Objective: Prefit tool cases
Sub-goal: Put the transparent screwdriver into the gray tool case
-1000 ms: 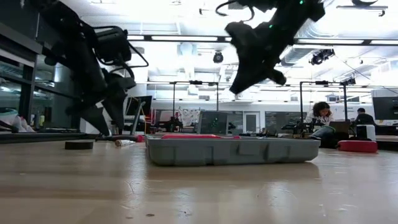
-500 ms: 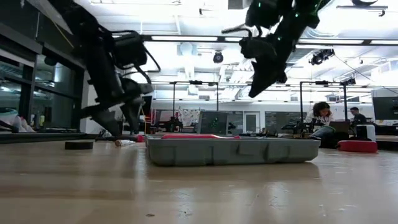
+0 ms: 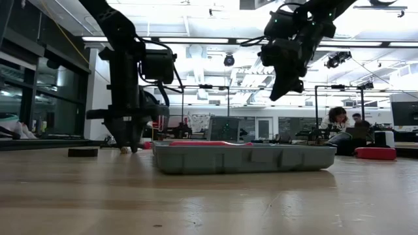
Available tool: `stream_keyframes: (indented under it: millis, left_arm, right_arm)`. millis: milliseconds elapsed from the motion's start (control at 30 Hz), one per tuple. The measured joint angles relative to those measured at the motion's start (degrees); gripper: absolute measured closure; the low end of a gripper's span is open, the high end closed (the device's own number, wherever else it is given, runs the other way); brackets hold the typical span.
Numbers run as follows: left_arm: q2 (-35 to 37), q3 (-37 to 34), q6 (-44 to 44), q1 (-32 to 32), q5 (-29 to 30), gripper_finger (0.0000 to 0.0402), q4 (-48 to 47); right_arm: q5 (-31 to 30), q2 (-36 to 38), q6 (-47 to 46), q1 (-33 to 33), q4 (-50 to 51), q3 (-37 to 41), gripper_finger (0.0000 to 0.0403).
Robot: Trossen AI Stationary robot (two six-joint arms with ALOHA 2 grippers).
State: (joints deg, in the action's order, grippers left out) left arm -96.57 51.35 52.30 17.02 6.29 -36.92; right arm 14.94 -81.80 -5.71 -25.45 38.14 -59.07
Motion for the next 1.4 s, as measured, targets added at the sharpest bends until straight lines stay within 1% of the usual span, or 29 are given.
stream_keyframes:
  millis: [100, 133, 267, 367, 433, 567, 700, 733, 833, 967, 1067, 1167, 1300, 1400]
  left_arm:
    - [0.1, 0.0, -6.5, -0.1, 0.3, 0.0371, -0.7]
    - [0.2, 0.1, -9.2, -0.1, 0.3, 0.0382, -0.8]
    - [0.8, 0.0, -18.6, -0.1, -1.0, 0.0381, -1.3]
    - [3.2, -0.2, -22.6, -0.9, -3.6, 0.0389, -1.8]
    - [6.0, 0.4, -23.0, -1.9, -4.6, 0.04, -1.2]
    - [10.3, 2.3, -24.0, -5.3, -5.7, 0.0398, 1.2]
    - [11.1, 5.0, -24.1, -9.1, -7.8, 0.0398, 3.4]
    - [11.0, 5.3, -24.2, -10.1, -7.4, 0.0399, 3.5]
    - [10.6, 5.4, -26.3, -12.1, -3.6, 0.04, 1.6]
    - [10.2, 5.4, -34.4, -11.8, 1.6, 0.0401, -3.2]
    - [10.3, 5.4, -40.2, -10.1, 2.3, 0.0392, -4.2]
    - [10.3, 5.4, -45.6, -8.4, 1.0, 0.0371, -3.2]
    - [10.3, 5.1, -51.2, -6.1, -3.1, 0.0327, -1.7]
    - [10.2, 3.3, -54.0, -4.5, -8.3, 0.029, 0.4]
  right_arm:
    - [-4.1, 1.4, -4.9, 1.6, -0.5, 0.0, 0.0403]
    - [-6.4, 2.2, -6.8, 2.5, -1.0, 0.0, 0.0403]
    - [-15.8, 6.4, -13.2, 7.4, -2.9, 0.0, 0.0403]
    - [-21.6, 8.7, -17.0, 11.6, -2.1, 0.0, 0.0403]
    - [-24.2, 9.3, -19.5, 14.1, -0.7, 0.0, 0.0403]
    - [-28.3, 8.7, -24.1, 19.3, 0.7, 0.0, 0.0403]
    - [-32.6, 7.3, -27.1, 23.2, 1.4, 0.0, 0.0403]
    - [-33.5, 6.9, -27.7, 23.8, 1.6, 0.0, 0.0403]
    - [-35.3, 5.9, -29.3, 25.4, 2.9, 0.0, 0.0403]
    - [-36.7, 5.6, -32.0, 27.5, 5.1, 0.0, 0.0403]
    - [-37.8, 5.6, -34.8, 29.4, 6.8, 0.0, 0.0403]
    - [-39.2, 5.7, -38.0, 31.6, 8.6, 0.0, 0.0403]
    - [-41.8, 5.7, -41.8, 34.5, 10.6, 0.0, 0.0403]
    - [-43.5, 5.7, -44.4, 36.2, 11.7, 0.0, 0.0403]
